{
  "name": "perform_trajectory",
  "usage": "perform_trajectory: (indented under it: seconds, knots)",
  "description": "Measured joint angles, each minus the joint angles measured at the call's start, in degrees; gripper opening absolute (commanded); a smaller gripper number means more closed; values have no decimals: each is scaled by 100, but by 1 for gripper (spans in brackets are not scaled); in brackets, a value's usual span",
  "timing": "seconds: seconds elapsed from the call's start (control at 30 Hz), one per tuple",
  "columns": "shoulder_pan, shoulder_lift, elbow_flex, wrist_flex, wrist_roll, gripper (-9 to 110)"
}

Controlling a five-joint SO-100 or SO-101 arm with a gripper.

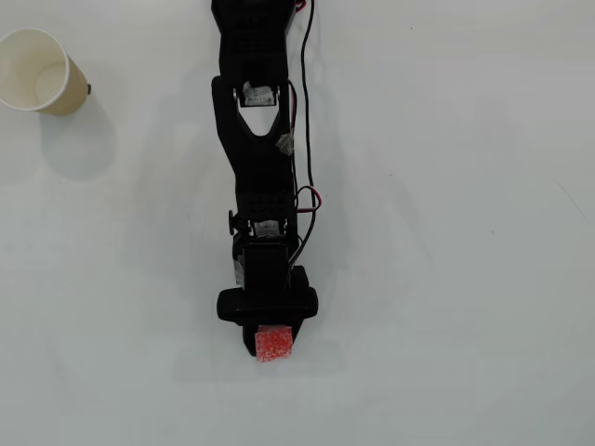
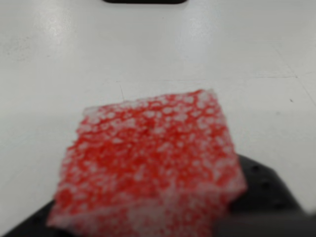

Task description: Pick up the cube and drop it in the cup.

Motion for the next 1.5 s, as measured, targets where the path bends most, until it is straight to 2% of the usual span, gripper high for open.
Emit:
perform_trajectory:
  seconds: [0.53,0.97,1.5]
  knots:
    - [35,123,264,-26,0,4]
    - [88,1731,2241,0,0,4]
    - [193,4491,4298,0,0,4]
